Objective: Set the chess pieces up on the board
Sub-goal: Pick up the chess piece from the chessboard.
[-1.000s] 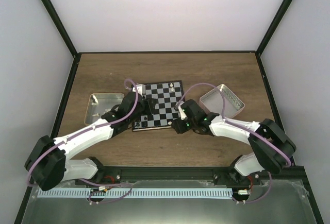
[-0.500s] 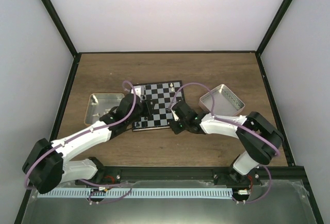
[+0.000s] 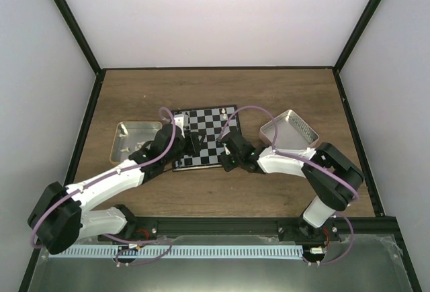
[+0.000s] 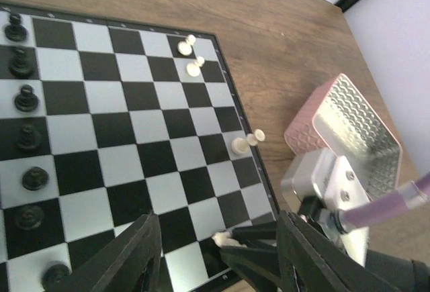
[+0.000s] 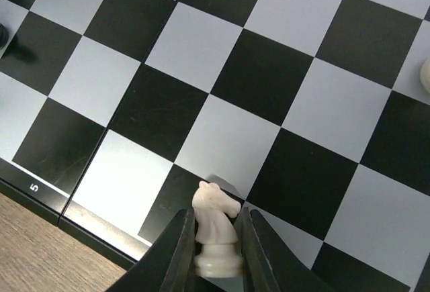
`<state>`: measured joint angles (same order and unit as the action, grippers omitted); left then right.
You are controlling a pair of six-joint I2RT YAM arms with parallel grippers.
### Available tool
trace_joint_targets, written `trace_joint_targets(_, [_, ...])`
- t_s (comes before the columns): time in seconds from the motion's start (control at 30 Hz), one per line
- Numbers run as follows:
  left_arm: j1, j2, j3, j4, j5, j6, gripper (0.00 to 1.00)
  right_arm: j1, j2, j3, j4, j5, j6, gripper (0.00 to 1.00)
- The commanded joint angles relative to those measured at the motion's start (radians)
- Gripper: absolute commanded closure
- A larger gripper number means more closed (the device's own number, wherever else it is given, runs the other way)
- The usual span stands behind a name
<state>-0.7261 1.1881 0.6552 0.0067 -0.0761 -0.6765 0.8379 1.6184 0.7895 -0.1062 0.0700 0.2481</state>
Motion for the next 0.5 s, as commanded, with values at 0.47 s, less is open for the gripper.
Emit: trace_joint_targets(0.47, [0.004,0.129,-0.069,0.249,0.296,-0.357,0.45,0.008,-0.185,-0.231,0.502,-0.094,0.012,0.88])
